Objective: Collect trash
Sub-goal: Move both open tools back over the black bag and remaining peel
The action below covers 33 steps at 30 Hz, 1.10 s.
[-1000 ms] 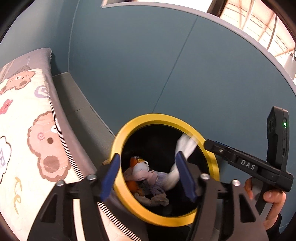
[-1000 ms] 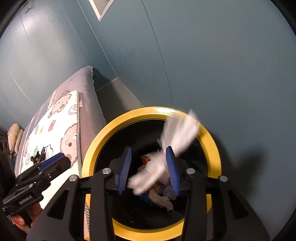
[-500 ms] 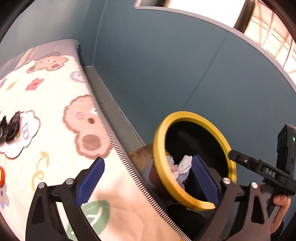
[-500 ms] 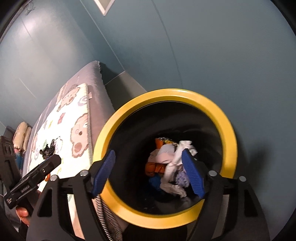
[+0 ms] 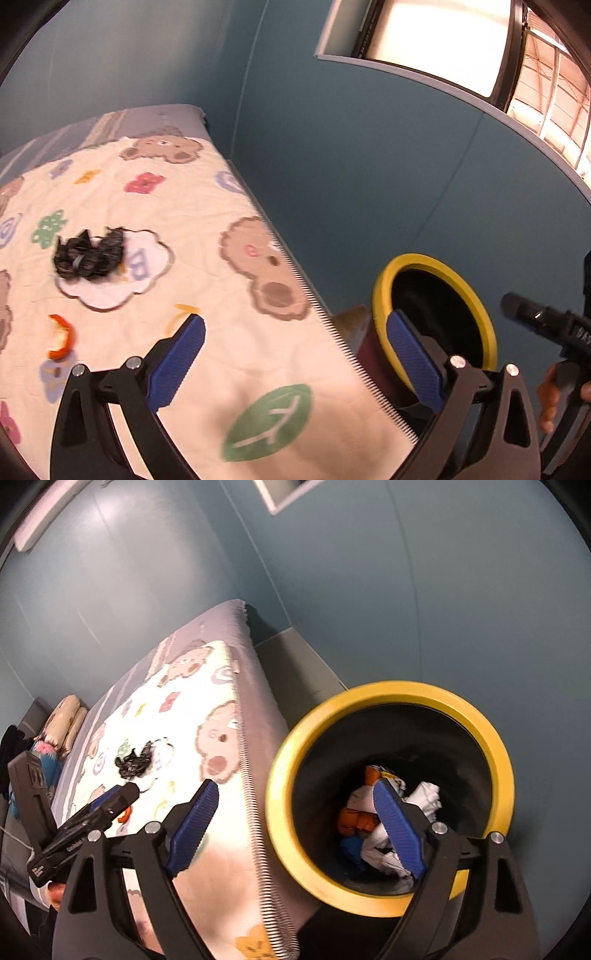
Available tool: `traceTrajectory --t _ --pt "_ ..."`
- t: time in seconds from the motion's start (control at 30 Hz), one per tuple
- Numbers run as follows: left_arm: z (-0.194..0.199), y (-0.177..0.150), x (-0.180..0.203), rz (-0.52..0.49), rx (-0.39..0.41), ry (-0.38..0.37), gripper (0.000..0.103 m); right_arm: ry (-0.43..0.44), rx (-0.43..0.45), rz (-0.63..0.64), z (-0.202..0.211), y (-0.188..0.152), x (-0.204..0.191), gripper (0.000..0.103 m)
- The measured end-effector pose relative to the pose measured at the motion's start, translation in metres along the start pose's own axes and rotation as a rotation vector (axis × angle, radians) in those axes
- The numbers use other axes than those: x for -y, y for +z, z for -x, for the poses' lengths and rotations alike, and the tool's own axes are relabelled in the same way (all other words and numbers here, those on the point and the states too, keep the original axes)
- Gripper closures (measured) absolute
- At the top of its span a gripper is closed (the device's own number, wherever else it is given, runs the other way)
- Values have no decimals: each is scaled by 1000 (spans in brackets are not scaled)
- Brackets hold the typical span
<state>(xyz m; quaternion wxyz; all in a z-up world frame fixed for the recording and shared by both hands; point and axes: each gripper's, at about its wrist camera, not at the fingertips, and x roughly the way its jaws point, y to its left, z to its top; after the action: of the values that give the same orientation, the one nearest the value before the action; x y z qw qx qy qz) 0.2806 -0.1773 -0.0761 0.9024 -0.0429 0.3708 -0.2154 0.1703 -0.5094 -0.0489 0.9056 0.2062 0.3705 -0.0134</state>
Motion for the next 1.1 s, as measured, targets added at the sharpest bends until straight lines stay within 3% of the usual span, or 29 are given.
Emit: traceTrajectory --t 0.23,0.7,1.1 --pt "24 0 -43 26 29 79 8 -4 44 80 5 8 -49 16" --pt "49 -14 -139 79 52 254 8 107 4 190 -31 24 -130 13" --pt "32 -33 -200 146 -20 298 8 133 -78 300 -86 23 -204 12"
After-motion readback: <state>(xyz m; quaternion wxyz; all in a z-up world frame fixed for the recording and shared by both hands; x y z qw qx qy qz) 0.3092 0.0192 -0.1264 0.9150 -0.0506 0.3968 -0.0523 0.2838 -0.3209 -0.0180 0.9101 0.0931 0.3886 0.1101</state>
